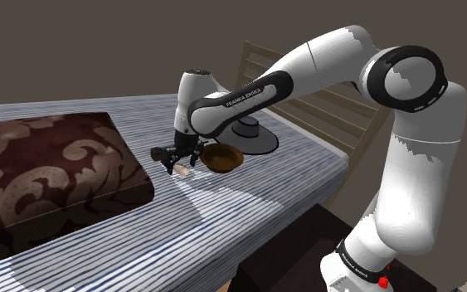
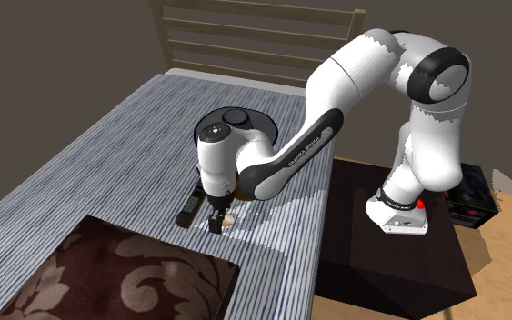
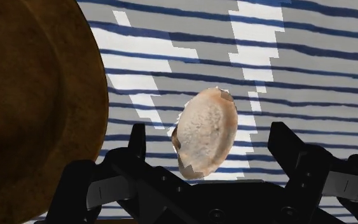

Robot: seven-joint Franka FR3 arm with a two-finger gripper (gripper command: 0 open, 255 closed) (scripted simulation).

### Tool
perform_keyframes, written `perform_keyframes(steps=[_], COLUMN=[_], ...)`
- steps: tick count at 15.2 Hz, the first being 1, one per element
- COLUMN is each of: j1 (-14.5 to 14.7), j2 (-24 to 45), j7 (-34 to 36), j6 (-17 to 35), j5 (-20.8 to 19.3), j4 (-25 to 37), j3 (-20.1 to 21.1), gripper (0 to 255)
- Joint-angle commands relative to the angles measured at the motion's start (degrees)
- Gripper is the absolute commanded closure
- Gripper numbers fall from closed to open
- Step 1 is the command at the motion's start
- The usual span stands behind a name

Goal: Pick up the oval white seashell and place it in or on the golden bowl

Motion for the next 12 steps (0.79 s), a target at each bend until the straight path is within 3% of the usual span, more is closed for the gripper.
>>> perform_keyframes(steps=[1,2,3,12], j1=[0.0,0.0,-0.1,0.0], j2=[0.1,0.1,0.1,0.1], j7=[0.0,0.0,0.0,0.0], j6=[-0.1,-0.1,0.0,-0.1], j5=[0.0,0.0,0.0,0.0], j4=[-0.1,-0.1,-0.2,-0.1], j3=[-0.1,-0.1,-0.1,-0.1], gripper=[0,0,255,255])
